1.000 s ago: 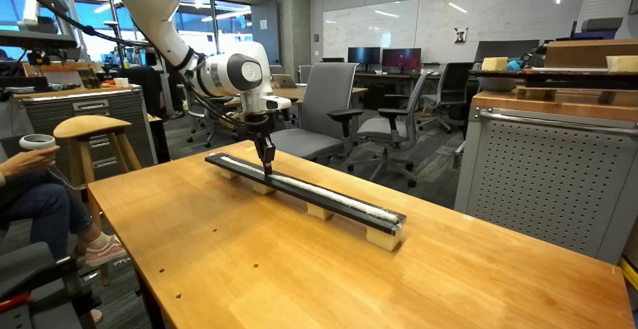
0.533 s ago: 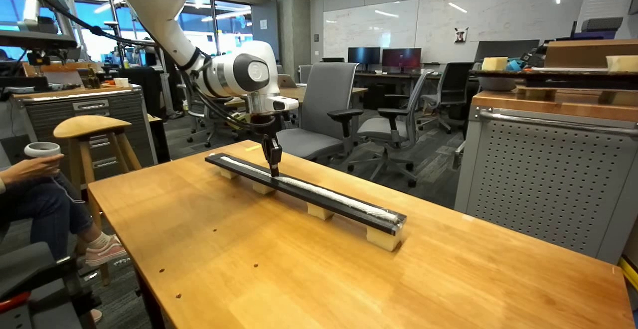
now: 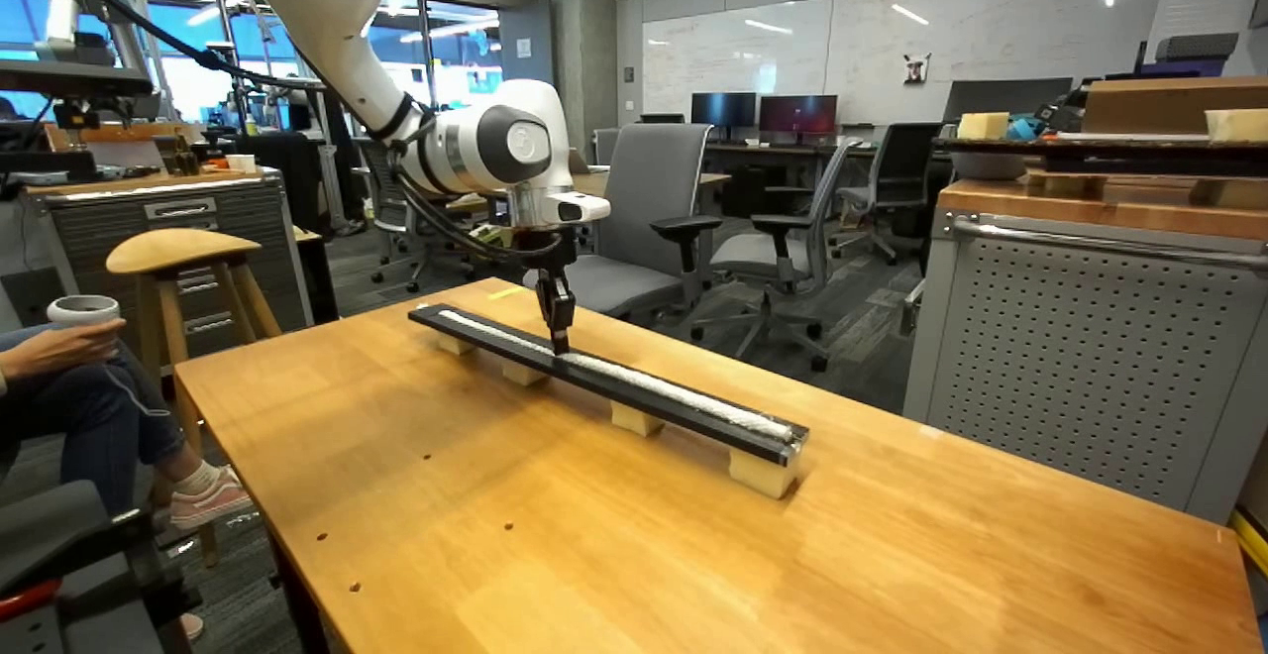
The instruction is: Fit the rope along the center of the black object
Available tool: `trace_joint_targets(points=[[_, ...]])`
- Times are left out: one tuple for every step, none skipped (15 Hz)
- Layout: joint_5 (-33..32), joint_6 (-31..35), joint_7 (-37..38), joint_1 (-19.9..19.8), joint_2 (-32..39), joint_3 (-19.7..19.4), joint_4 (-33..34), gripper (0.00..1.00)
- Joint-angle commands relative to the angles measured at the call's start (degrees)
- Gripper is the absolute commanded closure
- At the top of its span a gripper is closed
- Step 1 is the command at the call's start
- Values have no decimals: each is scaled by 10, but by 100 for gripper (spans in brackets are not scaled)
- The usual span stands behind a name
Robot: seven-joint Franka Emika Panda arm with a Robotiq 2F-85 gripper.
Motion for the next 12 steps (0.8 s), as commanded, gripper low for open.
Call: trace_joint_targets(points=[[4,24,5,-9,20,-13,-3,100],[3,27,6,-10,19,-15,-4,100],[2,31,8,-10,18,-16,-7,100],[2,35,9,-11,17,-17,-9,100],[3,41,9,-12,15,-17,-13,100],[2,46,10,-12,13,-18,-18,100],[1,51,12,-11,11,-20,-21,100],[-2,60,16,-10,10,-23,-26,100],[0,65,16,-11,8,-24,-29,100],[0,71,18,-12,6,-25,-34,100],[0,77,19,-12,2,-27,-41,100],[0,85,21,-11,-2,-29,-49,100]])
